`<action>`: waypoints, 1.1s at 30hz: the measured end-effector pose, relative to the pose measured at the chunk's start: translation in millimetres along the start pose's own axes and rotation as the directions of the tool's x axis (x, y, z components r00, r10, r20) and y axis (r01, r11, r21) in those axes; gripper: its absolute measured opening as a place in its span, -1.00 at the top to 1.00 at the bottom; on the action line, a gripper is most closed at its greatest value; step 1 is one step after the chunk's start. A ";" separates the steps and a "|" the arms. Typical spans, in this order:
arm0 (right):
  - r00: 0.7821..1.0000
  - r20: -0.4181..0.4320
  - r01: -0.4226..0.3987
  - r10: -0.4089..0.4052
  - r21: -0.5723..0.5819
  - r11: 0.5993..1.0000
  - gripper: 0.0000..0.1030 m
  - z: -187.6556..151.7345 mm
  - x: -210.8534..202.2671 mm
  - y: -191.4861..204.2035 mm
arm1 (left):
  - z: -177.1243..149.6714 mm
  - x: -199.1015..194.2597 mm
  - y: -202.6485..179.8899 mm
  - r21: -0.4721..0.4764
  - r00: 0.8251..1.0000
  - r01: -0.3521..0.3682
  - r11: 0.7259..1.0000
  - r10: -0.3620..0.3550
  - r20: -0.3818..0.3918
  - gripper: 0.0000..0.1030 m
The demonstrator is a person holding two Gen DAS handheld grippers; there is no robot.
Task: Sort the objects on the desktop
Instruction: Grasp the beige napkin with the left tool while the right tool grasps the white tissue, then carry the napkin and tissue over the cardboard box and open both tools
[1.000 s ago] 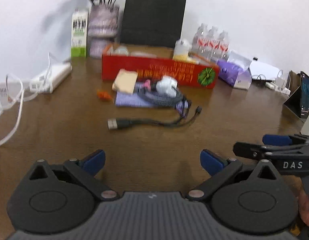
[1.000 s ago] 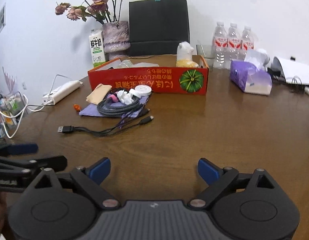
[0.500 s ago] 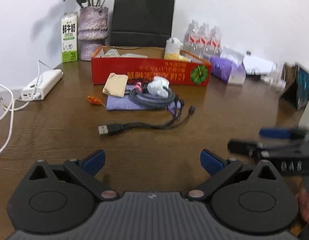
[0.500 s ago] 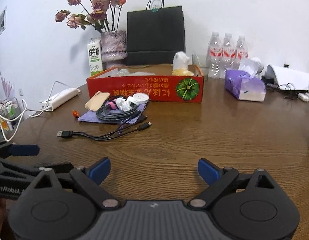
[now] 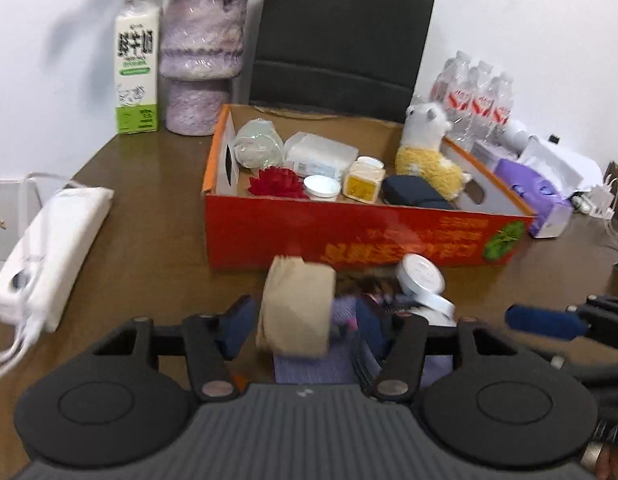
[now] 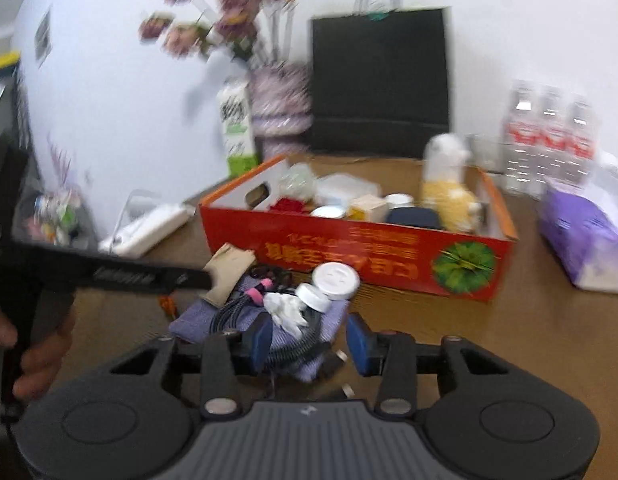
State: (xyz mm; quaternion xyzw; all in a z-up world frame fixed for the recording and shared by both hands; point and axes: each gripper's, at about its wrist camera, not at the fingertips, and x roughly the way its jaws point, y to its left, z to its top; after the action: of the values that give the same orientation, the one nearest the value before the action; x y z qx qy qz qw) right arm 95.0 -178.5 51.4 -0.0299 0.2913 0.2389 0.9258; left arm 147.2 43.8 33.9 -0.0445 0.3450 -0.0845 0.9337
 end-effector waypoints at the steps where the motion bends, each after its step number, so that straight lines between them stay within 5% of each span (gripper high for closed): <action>1: 1.000 -0.014 -0.009 0.009 -0.016 1.000 0.24 2.5 11.6 2.2 | 2.3 10.5 3.0 -0.008 1.000 -0.006 1.000 0.006 -0.018 -0.05; 2: 0.999 -0.032 -0.013 0.013 -0.025 1.000 0.24 4.9 24.2 4.3 | 4.0 19.4 5.9 -0.018 0.999 -0.009 1.000 0.009 -0.036 0.03; 3: 0.999 -0.048 -0.015 0.013 -0.028 1.000 0.26 5.6 33.6 6.2 | 3.5 27.6 8.9 -0.031 0.998 0.003 1.000 -0.004 -0.057 0.32; 6: 0.997 -0.072 -0.039 0.037 -0.033 0.999 0.86 6.9 54.9 12.1 | 1.8 27.9 13.3 -0.053 0.996 0.042 0.998 -0.046 -0.078 0.85; 10: 0.998 -0.045 -0.053 0.054 0.010 0.999 0.88 5.9 48.9 9.5 | 3.6 -2.1 17.6 -0.107 0.996 0.080 0.991 -0.084 -0.029 0.86; 16: 0.994 0.110 -0.024 0.018 0.055 0.998 0.88 15.5 -17.3 5.2 | -6.7 -70.1 1.1 -0.113 0.993 0.095 0.989 -0.087 0.073 0.85; 21: 0.993 0.116 0.025 -0.034 0.079 0.997 0.87 -8.1 -57.3 11.7 | -30.4 -109.8 -9.4 -0.125 0.994 0.060 0.990 -0.048 0.099 0.85; 27: 0.995 0.060 0.076 -0.083 0.100 0.992 0.87 -59.5 -90.8 18.0 | -97.8 -143.2 -42.5 -0.057 0.996 0.082 0.995 -0.081 0.022 0.85; 33: 0.993 -0.002 0.118 -0.118 0.084 0.990 0.86 -104.6 -112.9 22.3 | -148.3 -159.6 -77.3 0.041 0.976 0.206 0.978 -0.202 -0.079 0.81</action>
State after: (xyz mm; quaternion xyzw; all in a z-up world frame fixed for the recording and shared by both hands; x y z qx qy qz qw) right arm -51.0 -227.0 29.1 -0.0079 0.2973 0.1716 0.9392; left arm -78.7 -5.7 34.1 -0.0534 0.3712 -0.1900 0.9074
